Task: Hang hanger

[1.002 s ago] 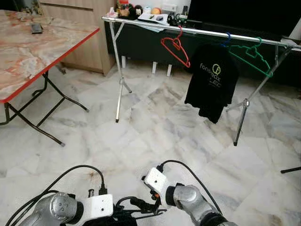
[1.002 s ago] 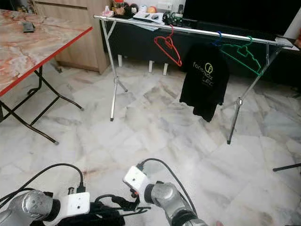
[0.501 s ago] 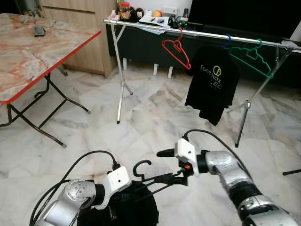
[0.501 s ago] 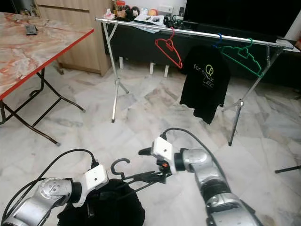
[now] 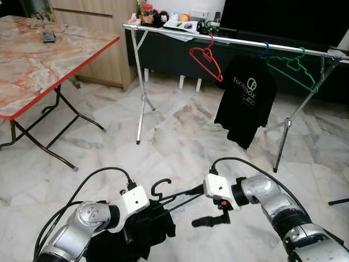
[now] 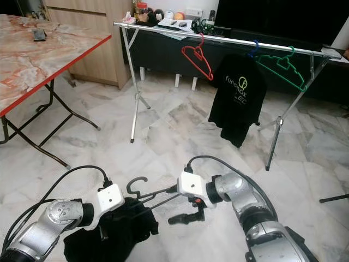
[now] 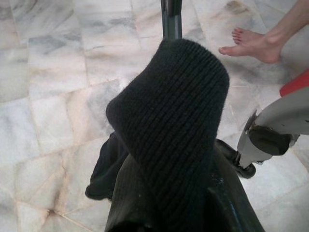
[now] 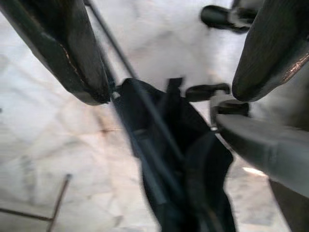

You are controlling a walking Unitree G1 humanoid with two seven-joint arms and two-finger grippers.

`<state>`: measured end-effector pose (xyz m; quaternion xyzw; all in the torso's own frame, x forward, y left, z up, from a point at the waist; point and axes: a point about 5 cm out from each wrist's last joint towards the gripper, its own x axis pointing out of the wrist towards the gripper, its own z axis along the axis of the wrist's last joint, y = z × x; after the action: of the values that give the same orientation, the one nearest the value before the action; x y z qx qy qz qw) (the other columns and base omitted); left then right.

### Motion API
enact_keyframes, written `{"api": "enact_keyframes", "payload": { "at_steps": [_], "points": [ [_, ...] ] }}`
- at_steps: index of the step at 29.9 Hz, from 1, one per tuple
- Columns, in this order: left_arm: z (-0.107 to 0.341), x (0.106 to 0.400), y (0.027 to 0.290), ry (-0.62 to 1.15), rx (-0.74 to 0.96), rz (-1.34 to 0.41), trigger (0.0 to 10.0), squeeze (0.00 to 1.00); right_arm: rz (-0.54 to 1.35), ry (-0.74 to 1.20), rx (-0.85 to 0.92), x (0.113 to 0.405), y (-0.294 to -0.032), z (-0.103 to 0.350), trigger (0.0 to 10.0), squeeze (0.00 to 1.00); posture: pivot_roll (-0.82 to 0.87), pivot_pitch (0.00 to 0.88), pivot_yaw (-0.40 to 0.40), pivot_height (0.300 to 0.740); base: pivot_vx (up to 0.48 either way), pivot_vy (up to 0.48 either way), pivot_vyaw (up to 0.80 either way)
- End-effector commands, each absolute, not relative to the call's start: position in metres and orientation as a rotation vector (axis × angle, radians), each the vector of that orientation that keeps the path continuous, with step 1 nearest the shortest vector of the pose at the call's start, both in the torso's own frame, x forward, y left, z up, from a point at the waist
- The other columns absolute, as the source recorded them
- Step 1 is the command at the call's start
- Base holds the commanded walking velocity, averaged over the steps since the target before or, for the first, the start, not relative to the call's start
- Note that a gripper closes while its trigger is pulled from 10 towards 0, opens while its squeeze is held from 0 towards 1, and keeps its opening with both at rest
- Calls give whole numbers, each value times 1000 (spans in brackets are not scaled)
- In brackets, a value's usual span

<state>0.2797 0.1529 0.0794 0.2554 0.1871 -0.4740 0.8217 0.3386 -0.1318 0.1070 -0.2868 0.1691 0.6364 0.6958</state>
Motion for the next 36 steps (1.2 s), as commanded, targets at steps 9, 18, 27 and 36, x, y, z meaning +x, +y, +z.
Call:
{"api": "enact_keyframes", "payload": {
  "at_steps": [9, 18, 27, 36],
  "points": [
    [93, 279, 145, 348, 627, -1072, 10000, 0, 1415, 328, -576, 340, -119, 108, 10000, 0, 161, 96, -77, 740, 0, 0, 0],
    [116, 280, 135, 273, 660, -1133, 10000, 0, 1490, 440, -632, 325, -117, 83, 10000, 0, 183, 108, -81, 740, 0, 0, 0],
    [123, 276, 129, 266, 706, -1186, 10000, 0, 1455, 421, -617, 329, -113, 86, 3490, 0, 187, 110, -77, 740, 0, 0, 0],
    [121, 274, 127, 282, 707, -1198, 10000, 0, 1438, 342, -489, 337, -110, 102, 10000, 0, 186, 111, -76, 740, 0, 0, 0]
  ]
}}
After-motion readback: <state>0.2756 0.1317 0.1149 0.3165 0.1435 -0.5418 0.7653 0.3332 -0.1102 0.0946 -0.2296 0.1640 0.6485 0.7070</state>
